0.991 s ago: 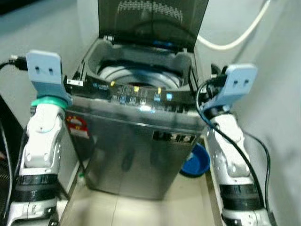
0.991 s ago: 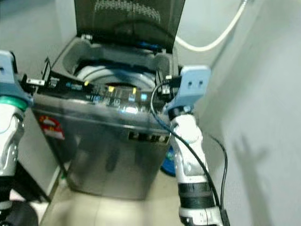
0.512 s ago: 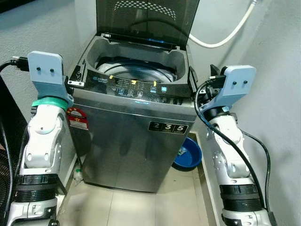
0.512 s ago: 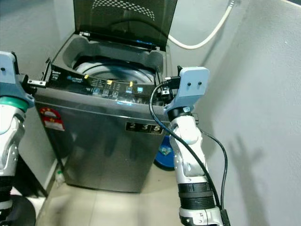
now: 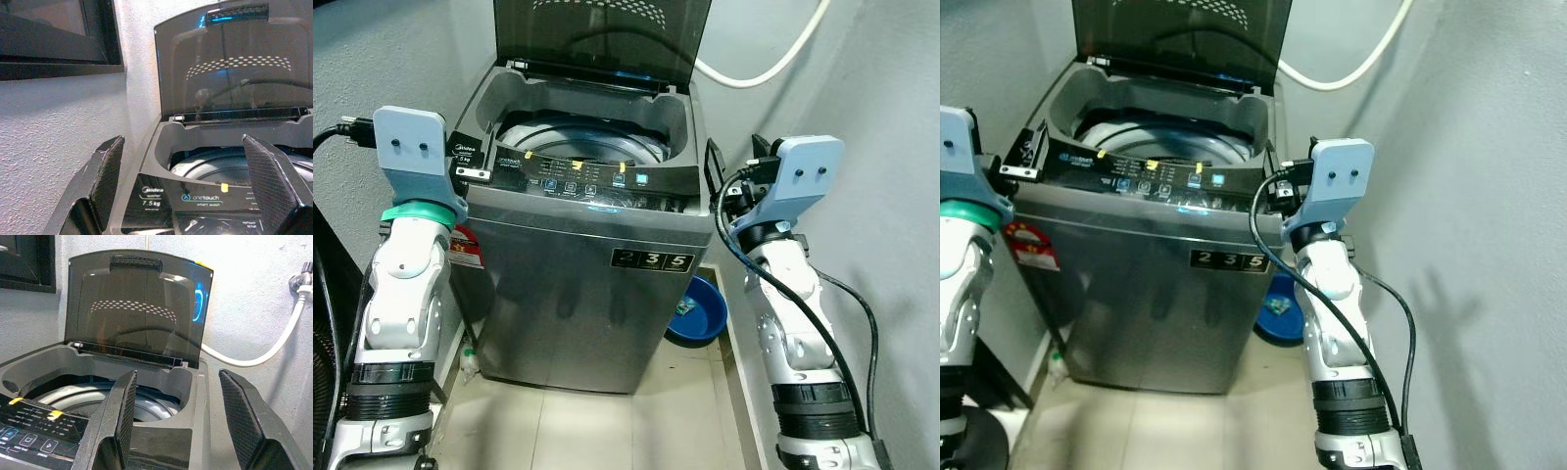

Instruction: Clothes washing

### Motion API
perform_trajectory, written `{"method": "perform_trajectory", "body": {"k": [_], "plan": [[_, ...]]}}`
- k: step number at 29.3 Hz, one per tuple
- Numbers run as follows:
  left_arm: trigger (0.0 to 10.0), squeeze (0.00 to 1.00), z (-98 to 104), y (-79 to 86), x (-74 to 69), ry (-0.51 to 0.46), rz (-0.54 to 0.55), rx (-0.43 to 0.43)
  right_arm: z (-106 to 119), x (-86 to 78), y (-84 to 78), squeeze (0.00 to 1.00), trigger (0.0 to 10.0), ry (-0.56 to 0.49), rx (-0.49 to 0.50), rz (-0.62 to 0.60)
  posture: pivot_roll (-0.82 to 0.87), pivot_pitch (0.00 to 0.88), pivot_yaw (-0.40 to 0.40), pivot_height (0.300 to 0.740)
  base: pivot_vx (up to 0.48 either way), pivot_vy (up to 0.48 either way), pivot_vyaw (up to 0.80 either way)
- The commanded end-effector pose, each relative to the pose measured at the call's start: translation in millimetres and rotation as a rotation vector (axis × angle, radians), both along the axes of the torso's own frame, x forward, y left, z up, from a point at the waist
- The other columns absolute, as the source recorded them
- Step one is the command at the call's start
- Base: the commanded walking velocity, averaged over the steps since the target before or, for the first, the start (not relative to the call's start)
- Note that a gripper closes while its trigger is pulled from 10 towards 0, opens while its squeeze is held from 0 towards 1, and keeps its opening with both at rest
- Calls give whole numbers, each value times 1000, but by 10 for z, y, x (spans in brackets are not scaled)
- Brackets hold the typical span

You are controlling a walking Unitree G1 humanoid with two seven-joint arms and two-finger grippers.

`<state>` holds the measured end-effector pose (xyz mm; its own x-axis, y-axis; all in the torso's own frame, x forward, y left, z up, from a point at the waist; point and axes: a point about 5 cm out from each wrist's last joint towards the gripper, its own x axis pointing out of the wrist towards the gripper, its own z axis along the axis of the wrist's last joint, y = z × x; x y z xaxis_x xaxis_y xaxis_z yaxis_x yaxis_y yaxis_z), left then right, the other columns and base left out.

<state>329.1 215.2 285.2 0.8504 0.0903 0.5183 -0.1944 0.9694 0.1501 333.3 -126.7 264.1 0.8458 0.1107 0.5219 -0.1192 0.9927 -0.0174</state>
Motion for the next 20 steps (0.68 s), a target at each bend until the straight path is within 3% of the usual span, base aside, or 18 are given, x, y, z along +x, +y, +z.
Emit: {"method": "perform_trajectory", "body": {"k": [1,15,20], "plan": [[10000,0,-33,-17,21,14,-2,1,-21,4,-13,0,10000,5,-1,-4,66,3,-57,740,-262,0,0],[10000,0,-35,-14,20,14,-4,-3,-27,-4,-12,0,10000,6,0,-2,65,5,-56,740,-279,0,0],[10000,0,-32,-9,19,13,3,0,-30,-5,-13,0,10000,7,-1,0,64,7,-56,740,0,0,0]]}}
